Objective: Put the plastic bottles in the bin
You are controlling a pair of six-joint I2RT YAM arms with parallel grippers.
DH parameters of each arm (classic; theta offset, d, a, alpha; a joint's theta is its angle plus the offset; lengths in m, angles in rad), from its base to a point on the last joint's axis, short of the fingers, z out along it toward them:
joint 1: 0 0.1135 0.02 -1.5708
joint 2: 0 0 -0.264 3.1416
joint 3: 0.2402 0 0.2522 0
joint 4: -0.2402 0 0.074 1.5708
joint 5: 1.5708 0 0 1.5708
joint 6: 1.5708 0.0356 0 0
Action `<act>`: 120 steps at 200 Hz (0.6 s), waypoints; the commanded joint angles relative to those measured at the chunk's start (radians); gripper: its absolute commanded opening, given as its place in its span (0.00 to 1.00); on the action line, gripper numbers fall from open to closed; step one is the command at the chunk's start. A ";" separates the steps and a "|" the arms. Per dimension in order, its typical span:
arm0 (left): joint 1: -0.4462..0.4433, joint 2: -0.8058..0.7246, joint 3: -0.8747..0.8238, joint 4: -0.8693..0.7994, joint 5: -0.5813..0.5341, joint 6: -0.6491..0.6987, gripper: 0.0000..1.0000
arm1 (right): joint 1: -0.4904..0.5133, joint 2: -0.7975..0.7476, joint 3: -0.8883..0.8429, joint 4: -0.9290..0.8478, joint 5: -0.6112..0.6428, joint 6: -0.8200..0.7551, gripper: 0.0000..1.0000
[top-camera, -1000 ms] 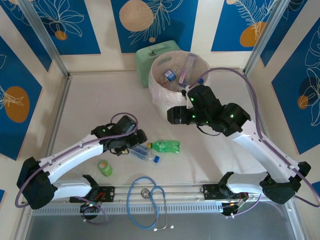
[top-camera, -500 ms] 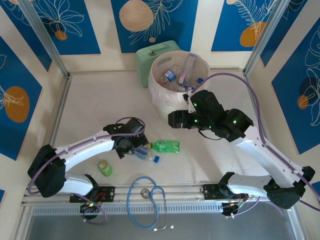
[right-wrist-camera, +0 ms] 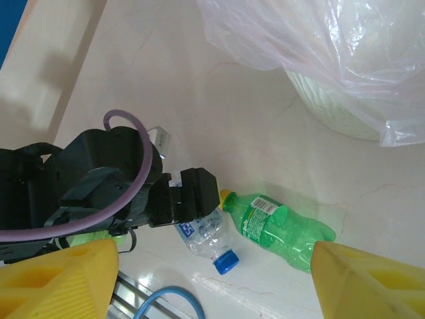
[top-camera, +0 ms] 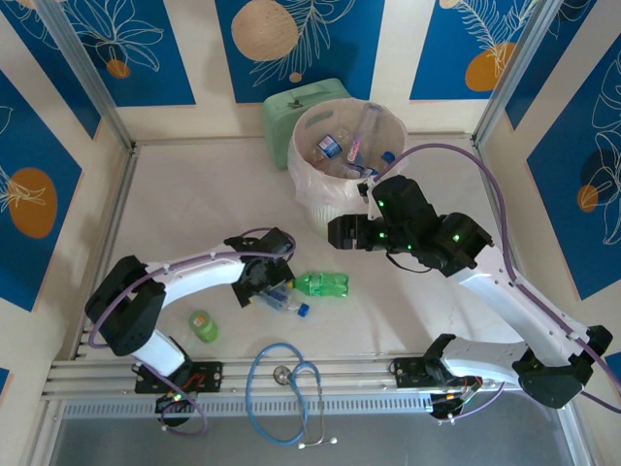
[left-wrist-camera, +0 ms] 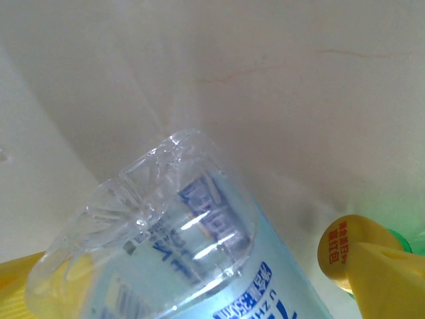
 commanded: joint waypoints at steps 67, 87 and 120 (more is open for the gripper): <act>-0.008 -0.005 0.037 -0.010 -0.064 0.014 0.72 | -0.009 -0.022 -0.034 -0.001 -0.009 0.040 0.73; -0.008 -0.014 0.034 -0.013 -0.066 0.025 0.67 | -0.011 -0.021 -0.032 -0.001 -0.008 0.045 0.73; 0.001 -0.053 0.032 0.003 -0.059 0.053 0.60 | -0.011 -0.020 -0.022 -0.004 -0.030 0.053 0.73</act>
